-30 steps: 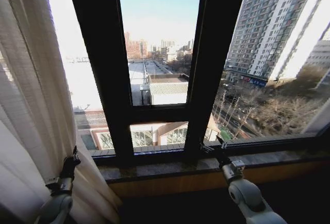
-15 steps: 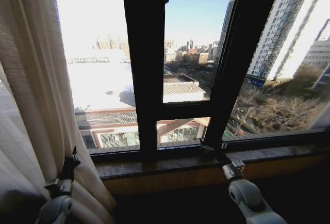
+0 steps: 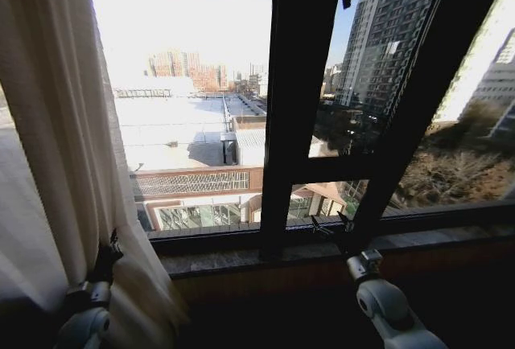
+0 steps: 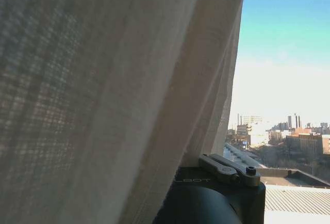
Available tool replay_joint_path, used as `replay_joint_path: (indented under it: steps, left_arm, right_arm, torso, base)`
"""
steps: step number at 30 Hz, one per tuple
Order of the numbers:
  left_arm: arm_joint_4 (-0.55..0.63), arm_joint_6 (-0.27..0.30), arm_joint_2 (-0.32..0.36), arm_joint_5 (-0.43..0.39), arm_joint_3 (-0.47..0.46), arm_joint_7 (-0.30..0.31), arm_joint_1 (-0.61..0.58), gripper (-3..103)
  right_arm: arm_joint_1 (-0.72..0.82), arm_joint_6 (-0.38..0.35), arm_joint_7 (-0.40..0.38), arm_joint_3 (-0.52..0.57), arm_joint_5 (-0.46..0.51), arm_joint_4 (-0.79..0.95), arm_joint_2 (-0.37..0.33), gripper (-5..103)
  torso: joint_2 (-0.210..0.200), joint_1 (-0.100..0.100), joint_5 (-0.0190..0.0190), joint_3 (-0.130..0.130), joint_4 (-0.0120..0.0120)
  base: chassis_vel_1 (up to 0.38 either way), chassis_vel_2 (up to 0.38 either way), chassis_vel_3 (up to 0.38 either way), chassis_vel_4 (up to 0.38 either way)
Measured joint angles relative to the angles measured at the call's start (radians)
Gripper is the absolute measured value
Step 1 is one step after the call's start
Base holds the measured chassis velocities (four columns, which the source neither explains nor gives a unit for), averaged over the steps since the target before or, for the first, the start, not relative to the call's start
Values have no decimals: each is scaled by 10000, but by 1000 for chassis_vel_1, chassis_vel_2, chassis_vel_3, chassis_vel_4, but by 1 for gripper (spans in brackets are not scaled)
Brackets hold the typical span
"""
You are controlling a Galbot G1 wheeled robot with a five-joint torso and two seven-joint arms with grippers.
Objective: Open the curtains by pulling them apart, changing their state from closed to fully open.
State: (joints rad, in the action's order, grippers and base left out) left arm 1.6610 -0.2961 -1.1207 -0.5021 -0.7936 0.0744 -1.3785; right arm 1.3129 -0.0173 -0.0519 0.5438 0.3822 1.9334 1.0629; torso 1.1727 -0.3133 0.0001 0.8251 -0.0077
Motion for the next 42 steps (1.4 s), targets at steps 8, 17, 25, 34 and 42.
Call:
replay_joint_path:
  steps: [8,17,25,34,42]
  left_arm:
    - [73,8,2,6,-3,58,0,0]
    - [77,32,72,8,1,60,-2,0]
    - [65,32,54,15,-23,61,-19,0]
    - [72,32,50,10,-79,62,-38,0]
    - [48,32,186,-99,-177,64,-34,0]
  right_arm:
    - [0,0,0,-2,0,1,2,100]
    - [0,0,0,1,0,0,-2,100]
    - [0,0,0,0,0,0,-1,100]
    - [0,0,0,1,0,0,-1,100]
    - [0,0,0,0,0,0,0,100]
  torso:
    - [1,1,-7,-1,3]
    - [-2,1,5,1,-4]
    - [-1,2,-10,0,2]
    - [-1,2,1,0,-3]
    - [0,3,1,-1,-1]
  base:
    - [230,201,-205,-224]
    - [-21,-14,19,12]
    - [-15,-13,7,9]
    - [0,0,0,0]
    - [114,97,-112,-103]
